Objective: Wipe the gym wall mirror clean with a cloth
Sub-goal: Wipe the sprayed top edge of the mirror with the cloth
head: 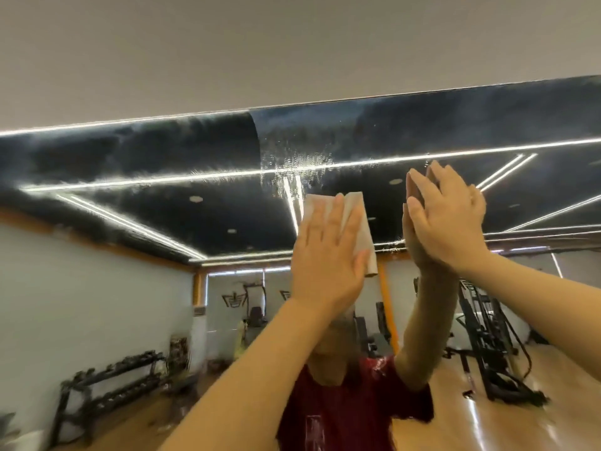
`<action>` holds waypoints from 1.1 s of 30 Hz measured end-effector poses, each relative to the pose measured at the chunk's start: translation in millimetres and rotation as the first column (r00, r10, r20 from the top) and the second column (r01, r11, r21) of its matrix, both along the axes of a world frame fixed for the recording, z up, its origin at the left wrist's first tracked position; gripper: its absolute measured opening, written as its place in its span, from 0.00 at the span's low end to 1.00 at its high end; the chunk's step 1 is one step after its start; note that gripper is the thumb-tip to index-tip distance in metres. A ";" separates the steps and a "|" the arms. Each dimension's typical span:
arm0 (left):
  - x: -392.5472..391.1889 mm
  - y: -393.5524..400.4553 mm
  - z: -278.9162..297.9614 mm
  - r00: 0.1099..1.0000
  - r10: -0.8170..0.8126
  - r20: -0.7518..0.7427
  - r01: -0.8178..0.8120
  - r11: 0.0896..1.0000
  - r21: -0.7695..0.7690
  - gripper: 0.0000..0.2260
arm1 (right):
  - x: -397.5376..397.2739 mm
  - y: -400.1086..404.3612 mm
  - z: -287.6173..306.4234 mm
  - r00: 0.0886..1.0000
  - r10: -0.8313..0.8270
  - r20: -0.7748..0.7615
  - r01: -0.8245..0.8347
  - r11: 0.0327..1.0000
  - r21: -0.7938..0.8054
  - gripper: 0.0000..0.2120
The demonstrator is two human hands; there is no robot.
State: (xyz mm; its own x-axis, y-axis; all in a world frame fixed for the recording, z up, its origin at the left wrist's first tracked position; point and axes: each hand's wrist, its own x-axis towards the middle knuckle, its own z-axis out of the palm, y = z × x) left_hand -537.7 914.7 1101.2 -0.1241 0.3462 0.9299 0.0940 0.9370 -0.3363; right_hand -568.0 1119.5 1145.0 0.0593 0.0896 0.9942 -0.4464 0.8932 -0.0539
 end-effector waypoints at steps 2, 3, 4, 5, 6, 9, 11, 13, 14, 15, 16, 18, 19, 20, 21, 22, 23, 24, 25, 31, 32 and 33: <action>11.8 -17.8 17.9 1.000 -0.012 -0.023 0.012 1.000 -0.019 0.29 | -1.3 0.1 -1.0 1.000 0.016 -0.017 -0.016 1.000 0.005 0.26; 18.7 -32.2 29.5 0.997 -0.021 -0.076 0.022 1.000 0.013 0.27 | -2.3 0.7 -1.1 0.999 0.021 -0.029 -0.021 1.000 0.008 0.27; 24.8 -49.3 41.7 0.990 -0.012 -0.138 0.024 0.997 0.079 0.25 | -3.2 1.8 -1.2 0.999 0.026 -0.035 -0.026 1.000 0.007 0.27; 29.1 -68.0 54.0 0.984 0.013 -0.176 0.017 0.986 0.166 0.24 | -4.0 2.0 -1.4 0.999 0.034 -0.041 -0.034 0.999 0.000 0.26; 32.3 -84.8 64.0 0.982 0.052 -0.180 -0.003 0.966 0.259 0.24 | -5.2 1.6 -1.5 0.998 0.042 -0.048 -0.043 0.999 -0.007 0.25; 26.6 -97.0 75.4 0.984 0.147 -0.101 -0.085 0.885 0.458 0.30 | -7.7 -0.4 -2.6 0.997 0.042 -0.067 -0.043 0.999 -0.019 0.25; 19.0 -69.7 74.8 0.986 0.116 -0.117 -0.044 0.871 0.490 0.28 | -8.7 -1.4 -3.0 0.997 0.048 -0.063 -0.050 0.998 -0.023 0.25; 16.1 -33.5 72.3 0.983 0.073 -0.169 -0.003 0.924 0.383 0.27 | -9.2 -2.1 -2.9 0.996 0.056 -0.067 -0.058 0.998 -0.025 0.25; 14.0 -17.9 70.5 0.985 0.064 -0.163 -0.012 0.954 0.301 0.28 | -9.2 -2.3 -3.3 0.996 0.058 -0.074 -0.060 0.998 -0.024 0.26; 11.2 -7.5 68.8 0.989 0.066 -0.131 -0.036 0.975 0.221 0.29 | -9.0 -2.1 -3.9 0.995 0.058 -0.079 -0.060 0.998 -0.024 0.26; 9.4 -3.6 68.1 0.993 0.074 -0.090 -0.060 0.987 0.146 0.29 | -9.6 -1.6 -4.6 0.995 0.057 -0.080 -0.059 0.998 -0.025 0.26; 12.1 -18.6 75.5 0.997 0.065 -0.037 -0.064 0.997 0.031 0.30 | -9.4 -0.9 -4.5 0.996 0.054 -0.073 -0.056 0.998 -0.024 0.26; 14.0 -35.7 83.5 0.998 0.055 -0.037 -0.054 0.998 0.014 0.30 | -8.8 -0.6 -3.4 0.996 0.058 -0.068 -0.060 0.998 -0.019 0.26; 17.5 -55.6 92.5 0.997 0.057 -0.055 -0.055 0.998 0.042 0.29 | -8.3 -0.3 -2.5 0.996 0.065 -0.064 -0.066 0.998 -0.016 0.26; 21.1 -77.3 102.6 0.994 0.070 -0.078 -0.062 0.992 0.109 0.29 | -8.2 0.1 -1.8 0.996 0.066 -0.064 -0.067 0.998 -0.014 0.26; 24.3 -97.4 112.2 0.991 0.089 -0.100 -0.069 0.979 0.193 0.28 | -8.7 0.2 -1.4 0.996 0.061 -0.068 -0.062 0.998 -0.013 0.25; 27.1 -112.4 119.4 0.988 0.108 -0.110 -0.074 0.958 0.276 0.28 | -9.0 0.0 -1.5 0.996 0.057 -0.074 -0.058 0.998 -0.011 0.25; 28.7 -120.5 125.4 0.986 0.126 -0.112 -0.080 0.935 0.347 0.28 | -8.9 0.0 -1.7 0.995 0.056 -0.078 -0.057 0.998 -0.011 0.25; 27.9 -121.2 131.1 0.983 0.145 -0.110 -0.089 0.911 0.402 0.27 | -9.0 -0.1 -1.9 0.995 0.057 -0.080 -0.058 0.998 -0.013 0.25; 18.1 -24.2 155.4 0.982 0.132 -0.135 -0.083 0.945 0.316 0.27 | -11.2 -0.7 -3.0 0.996 0.040 -0.079 -0.042 0.999 -0.020 0.25; 14.1 -7.0 157.1 0.984 0.122 -0.129 -0.091 0.971 0.223 0.28 | -11.2 -0.5 -3.0 0.996 0.042 -0.079 -0.043 0.999 -0.019 0.25; 10.0 5.9 157.9 0.988 0.104 -0.117 -0.089 0.987 0.132 0.28 | -11.2 -0.4 -3.2 0.996 0.043 -0.080 -0.045 0.999 -0.018 0.25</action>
State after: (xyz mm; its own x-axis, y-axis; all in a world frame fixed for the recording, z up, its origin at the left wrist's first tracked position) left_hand -527.8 920.6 1259.1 -0.0334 0.2172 0.9756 -0.0337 0.9753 -0.2183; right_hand -579.2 1119.1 1141.7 0.1342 0.1132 0.9845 -0.4890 0.8716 -0.0336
